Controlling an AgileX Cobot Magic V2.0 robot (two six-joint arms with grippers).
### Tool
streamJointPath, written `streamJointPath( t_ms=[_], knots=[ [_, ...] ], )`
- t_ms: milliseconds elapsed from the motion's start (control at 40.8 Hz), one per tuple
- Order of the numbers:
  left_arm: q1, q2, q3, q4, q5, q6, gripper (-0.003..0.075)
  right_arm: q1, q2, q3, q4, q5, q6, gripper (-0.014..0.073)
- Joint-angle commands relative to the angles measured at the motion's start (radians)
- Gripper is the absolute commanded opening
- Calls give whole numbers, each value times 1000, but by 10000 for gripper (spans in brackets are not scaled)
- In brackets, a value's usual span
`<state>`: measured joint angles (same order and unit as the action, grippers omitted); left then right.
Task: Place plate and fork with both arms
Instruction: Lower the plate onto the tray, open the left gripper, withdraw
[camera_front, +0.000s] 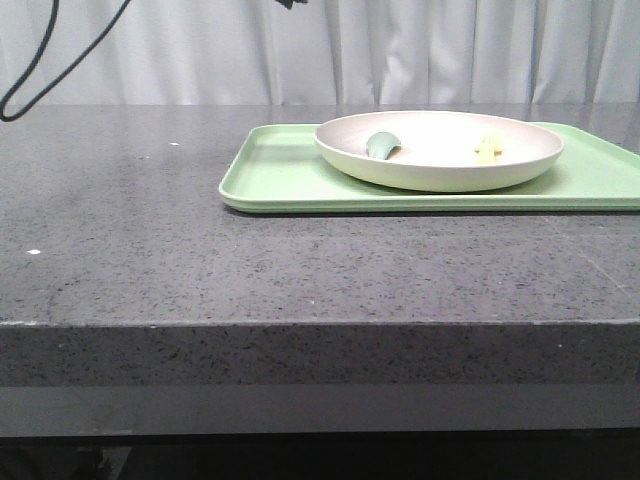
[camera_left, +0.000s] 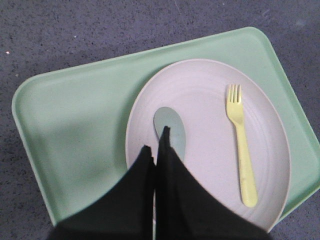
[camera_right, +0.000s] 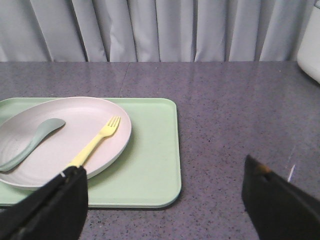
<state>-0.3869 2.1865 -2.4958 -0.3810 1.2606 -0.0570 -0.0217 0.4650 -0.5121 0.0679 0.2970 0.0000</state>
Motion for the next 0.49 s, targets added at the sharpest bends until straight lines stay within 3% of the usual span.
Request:
streamJointPath(
  t_ms=[0,196,466],
  knots=[
    [-5,-132,36,12,11,12,-18,-3,13,-38,1,-75,0,643],
    [-4,-333,394,274,-7,18,-18,-3,13,-38,1,-75,0,643],
    [71,-678,975,315,-401,18,-18,-3,13,-38,1,-75,0,643]
  ],
)
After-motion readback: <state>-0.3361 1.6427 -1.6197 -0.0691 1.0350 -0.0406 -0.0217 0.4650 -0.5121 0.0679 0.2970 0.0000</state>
